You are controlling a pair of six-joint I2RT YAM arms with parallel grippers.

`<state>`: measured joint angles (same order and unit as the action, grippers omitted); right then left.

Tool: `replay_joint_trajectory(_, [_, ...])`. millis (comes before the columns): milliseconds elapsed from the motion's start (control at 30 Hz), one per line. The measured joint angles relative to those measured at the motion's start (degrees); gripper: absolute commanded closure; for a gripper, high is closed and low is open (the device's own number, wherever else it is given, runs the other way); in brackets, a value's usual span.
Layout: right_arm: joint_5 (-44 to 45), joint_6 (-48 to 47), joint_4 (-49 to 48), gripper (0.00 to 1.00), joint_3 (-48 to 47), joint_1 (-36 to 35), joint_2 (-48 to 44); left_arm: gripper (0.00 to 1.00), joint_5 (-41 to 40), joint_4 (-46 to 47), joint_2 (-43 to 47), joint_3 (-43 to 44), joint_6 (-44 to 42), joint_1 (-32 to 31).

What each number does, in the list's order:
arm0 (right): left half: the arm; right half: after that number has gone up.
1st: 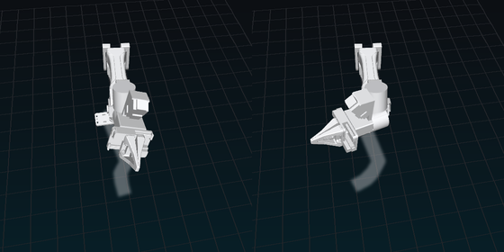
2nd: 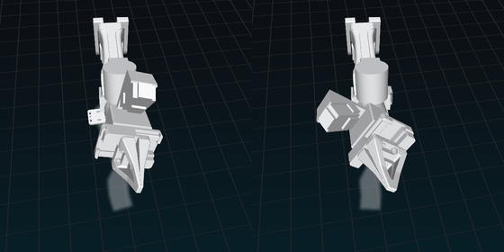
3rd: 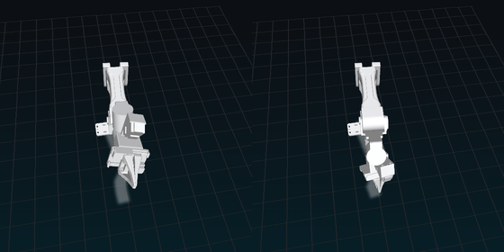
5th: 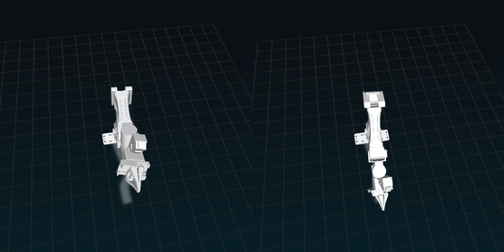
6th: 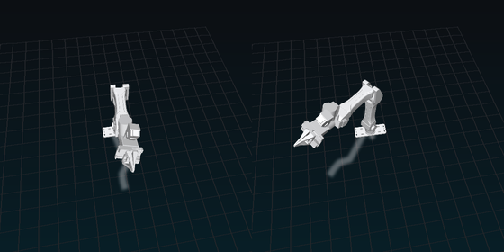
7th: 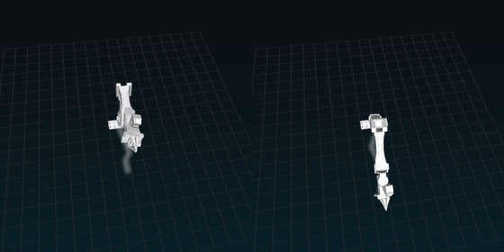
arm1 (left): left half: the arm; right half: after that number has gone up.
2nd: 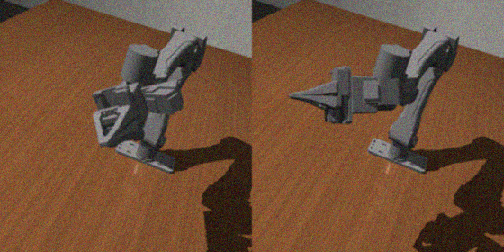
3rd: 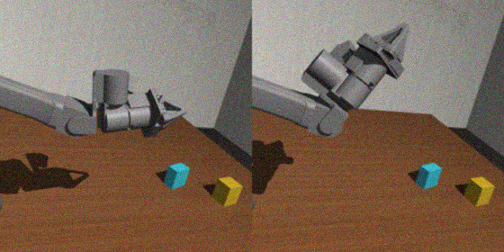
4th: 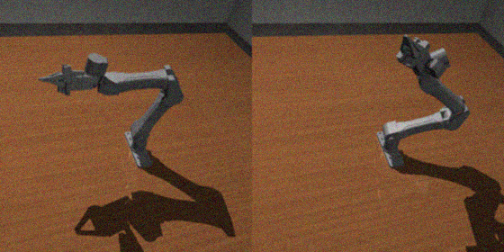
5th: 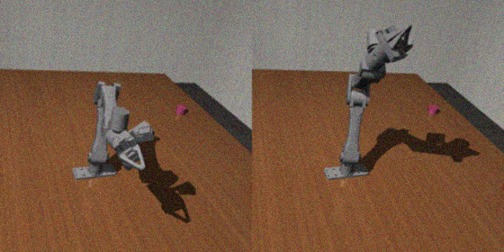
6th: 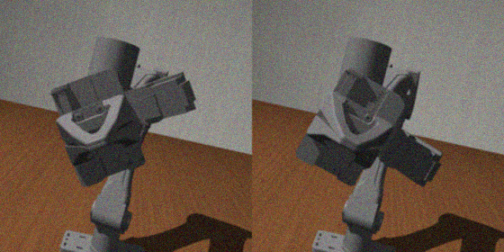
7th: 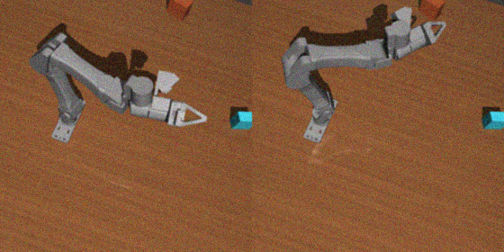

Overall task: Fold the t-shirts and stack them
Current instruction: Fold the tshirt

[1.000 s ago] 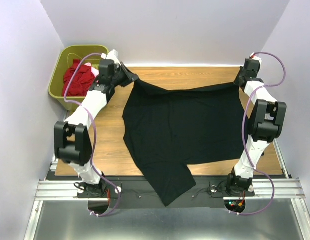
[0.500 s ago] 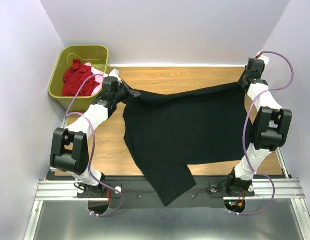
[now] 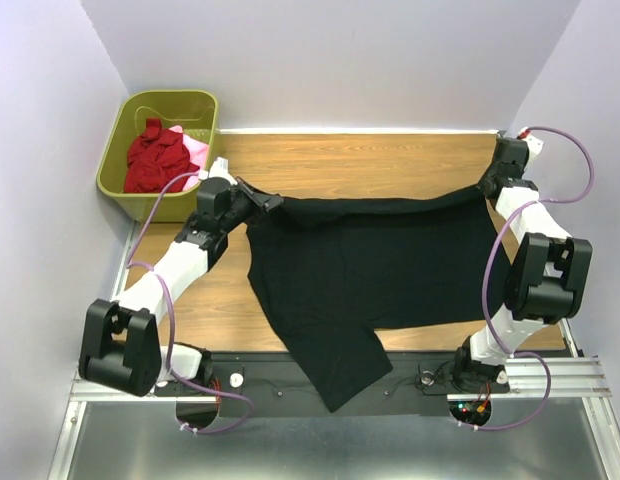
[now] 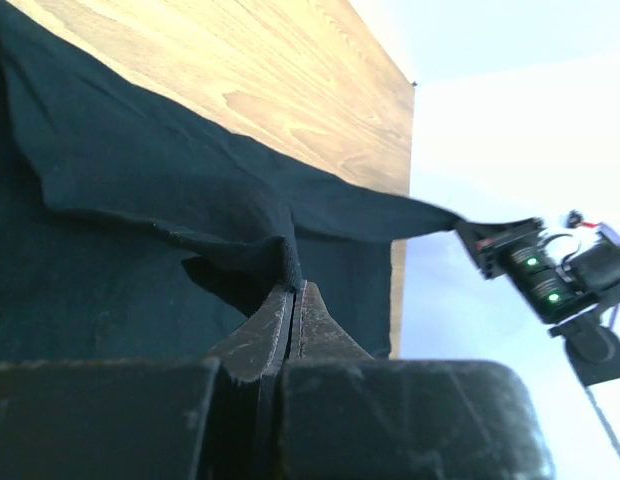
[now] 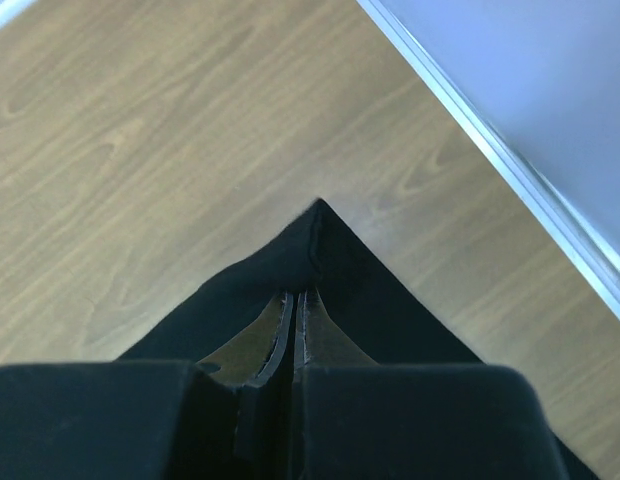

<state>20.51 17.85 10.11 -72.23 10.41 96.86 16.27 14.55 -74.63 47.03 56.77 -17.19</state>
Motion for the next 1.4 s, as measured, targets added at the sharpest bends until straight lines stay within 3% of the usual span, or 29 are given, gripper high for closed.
replay_joint_trajectory(533, [2.82,5.09,1.05,0.99,8.85,0.00,-1.07,1.00,-0.66,4.37,2.86,-15.69,8.81,-4.96])
replay_joint_trajectory(700, [3.37,6.88,1.27,0.77,9.07,0.02,0.96,0.96,-0.63,5.49,4.70,-18.88,10.78,-5.64])
replay_joint_trajectory(733, [3.58,7.13,1.64,0.74,9.07,0.02,1.29,0.89,-0.63,5.79,5.25,-19.56,11.15,-5.66])
replay_joint_trajectory(767, [3.72,7.61,2.21,0.65,9.07,0.02,1.46,0.68,-0.61,5.84,6.05,-20.44,11.50,-5.73])
replay_joint_trajectory(800, [3.85,7.74,2.56,0.62,9.07,0.02,1.51,0.57,-0.61,5.84,6.69,-21.07,11.78,-5.70])
replay_joint_trajectory(967, [4.13,8.90,3.98,0.39,9.07,0.11,1.46,0.26,-0.39,3.23,12.59,-23.45,12.35,-5.75])
replay_joint_trajectory(1067, [3.72,9.05,4.61,0.35,9.07,0.11,1.05,0.24,-2.16,-0.20,17.07,-22.95,10.10,-5.75])
replay_joint_trajectory(1100, [2.97,9.07,4.83,0.35,9.07,0.11,0.68,0.18,-3.32,-1.73,18.18,-22.36,8.81,-5.75])
replay_joint_trajectory(1200, [0.72,9.09,5.07,0.34,8.72,0.11,-0.55,0.18,-6.62,-5.90,18.84,-18.36,3.54,-5.20])
replay_joint_trajectory(1300, [-2.25,9.05,5.38,0.34,7.41,0.11,-1.53,0.19,-8.46,-7.85,16.04,-13.81,-2.49,-3.34])
replay_joint_trajectory(1400, [-6.36,8.83,5.33,0.35,5.44,0.11,-1.73,0.26,-9.60,-8.24,8.24,-7.74,-9.18,-0.68])
